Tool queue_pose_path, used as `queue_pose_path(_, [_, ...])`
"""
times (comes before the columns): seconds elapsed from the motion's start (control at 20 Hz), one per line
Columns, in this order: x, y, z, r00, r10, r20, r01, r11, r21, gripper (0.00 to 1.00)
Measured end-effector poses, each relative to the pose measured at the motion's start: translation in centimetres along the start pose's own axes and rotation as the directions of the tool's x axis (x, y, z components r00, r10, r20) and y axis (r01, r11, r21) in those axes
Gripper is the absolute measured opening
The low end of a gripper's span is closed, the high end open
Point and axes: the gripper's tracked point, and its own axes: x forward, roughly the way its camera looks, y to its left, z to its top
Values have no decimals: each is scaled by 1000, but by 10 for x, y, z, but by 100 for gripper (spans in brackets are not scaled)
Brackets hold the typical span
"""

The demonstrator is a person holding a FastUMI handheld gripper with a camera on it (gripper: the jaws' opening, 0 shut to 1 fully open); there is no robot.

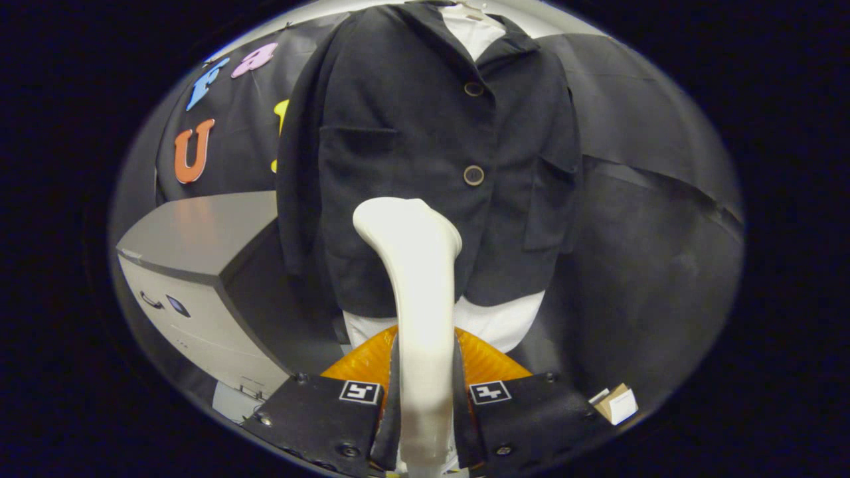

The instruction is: Iron the clothes twice with a garment steamer, once on the left side and once on the right side.

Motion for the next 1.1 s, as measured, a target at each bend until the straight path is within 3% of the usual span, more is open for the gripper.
queue_pose_path(0.7, [12,7,-64,989,-39,-145,39,999,-4,36])
queue_pose_path(1.1, [-35,-6,-80,990,-37,-133,53,991,122,36])
